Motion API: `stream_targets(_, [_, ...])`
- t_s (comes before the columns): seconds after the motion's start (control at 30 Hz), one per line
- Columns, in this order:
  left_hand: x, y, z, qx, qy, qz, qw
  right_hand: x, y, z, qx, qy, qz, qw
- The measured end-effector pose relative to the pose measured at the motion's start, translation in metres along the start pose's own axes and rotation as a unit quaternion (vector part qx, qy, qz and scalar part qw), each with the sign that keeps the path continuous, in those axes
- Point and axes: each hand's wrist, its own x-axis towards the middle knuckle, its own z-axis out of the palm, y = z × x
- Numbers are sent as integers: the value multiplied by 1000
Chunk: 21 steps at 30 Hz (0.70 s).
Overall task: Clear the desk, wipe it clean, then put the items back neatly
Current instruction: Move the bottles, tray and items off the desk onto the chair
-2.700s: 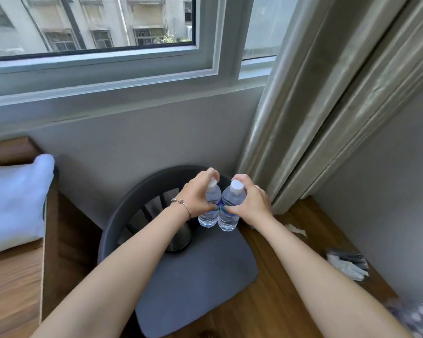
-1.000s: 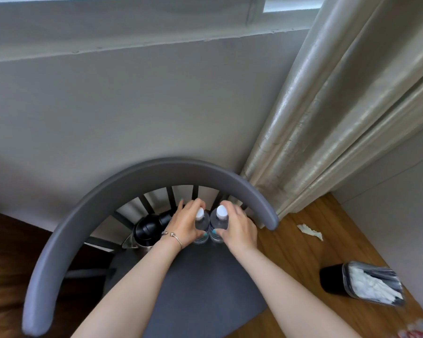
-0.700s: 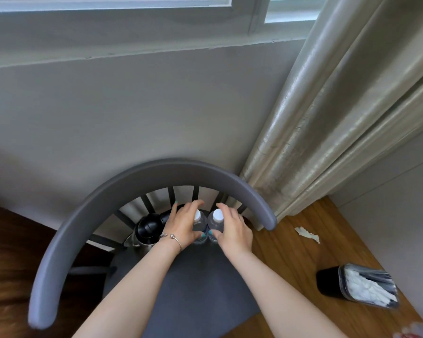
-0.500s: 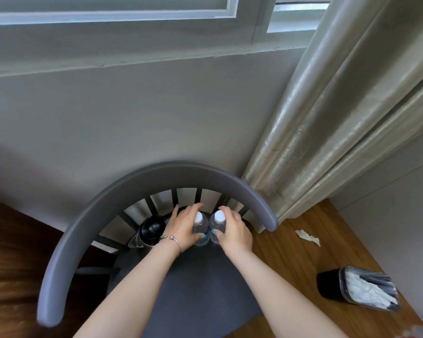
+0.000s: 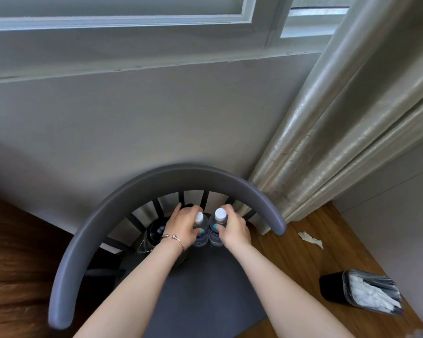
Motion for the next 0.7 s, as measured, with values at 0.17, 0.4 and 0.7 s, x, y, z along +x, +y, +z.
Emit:
stream_targets(0.17, [3,-4,-6,44,-28,10,999,-2,-2,-2,-23,-17,30,999])
stream_targets(0.4, [-1,-1,-18,47,-53,4,997,-5,-6,-11,-7,-51,60,997])
stream_targets(0.7, [-20,14,-55,32,-25,-18,999,-22,-20,-43,-42,-69,63,995])
